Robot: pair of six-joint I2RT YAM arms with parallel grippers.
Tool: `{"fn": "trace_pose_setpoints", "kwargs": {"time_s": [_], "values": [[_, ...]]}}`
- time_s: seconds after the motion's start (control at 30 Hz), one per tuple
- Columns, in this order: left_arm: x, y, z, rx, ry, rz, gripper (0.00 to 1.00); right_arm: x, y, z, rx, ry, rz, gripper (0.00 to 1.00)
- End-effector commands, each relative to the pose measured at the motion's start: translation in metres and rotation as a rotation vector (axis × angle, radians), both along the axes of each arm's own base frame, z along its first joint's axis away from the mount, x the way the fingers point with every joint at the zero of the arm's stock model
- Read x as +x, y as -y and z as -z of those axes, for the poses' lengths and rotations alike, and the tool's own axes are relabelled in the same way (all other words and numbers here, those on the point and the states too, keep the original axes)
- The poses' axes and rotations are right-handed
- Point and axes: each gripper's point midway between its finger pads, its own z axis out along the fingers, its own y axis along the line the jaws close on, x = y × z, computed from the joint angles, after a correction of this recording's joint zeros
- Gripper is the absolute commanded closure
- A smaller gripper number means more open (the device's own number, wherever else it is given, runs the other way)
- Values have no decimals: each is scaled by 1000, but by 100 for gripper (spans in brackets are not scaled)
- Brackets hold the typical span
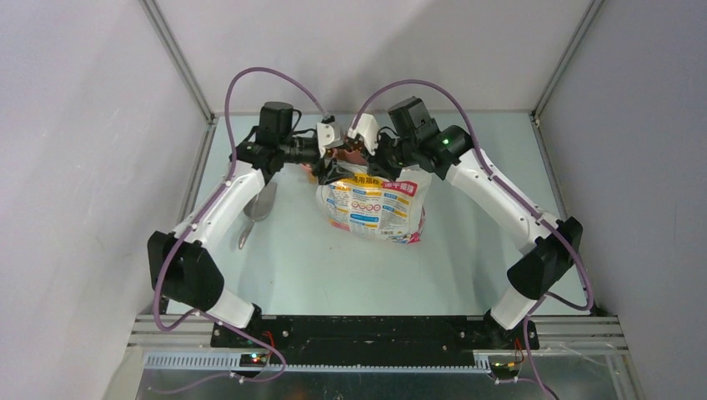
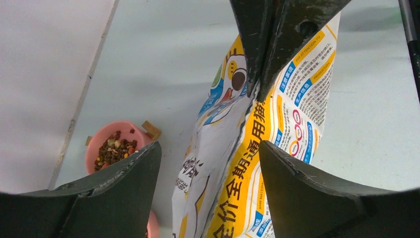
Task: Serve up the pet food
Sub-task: Close the pet food bag at the center of the board.
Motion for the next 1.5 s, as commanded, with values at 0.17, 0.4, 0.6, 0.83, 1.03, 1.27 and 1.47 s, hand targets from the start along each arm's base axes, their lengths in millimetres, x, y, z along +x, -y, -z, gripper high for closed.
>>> {"fn": "trace_pose_setpoints", "kwargs": {"time_s": [0.17,0.4,0.6,0.83,1.03,1.27,1.47], "values": [[19,6,-3,31,110,-17,29,15,4,-24,0,145,43,84],[18,7,5,47,90,-3,49,11,9,-11,-61,106,12,69],[20,2,10,77,94,-19,70,4,19,-2,-107,76,-5,81],[31,-15,10,157,177,-104,100,11,55,8,-210,113,75,93],[37,-28,12,214,235,-160,100,17,92,7,-273,156,165,99],[40,-41,9,252,277,-192,100,19,130,1,-310,223,227,100],[41,-50,9,266,293,-206,100,12,153,-1,-304,249,254,100]]}}
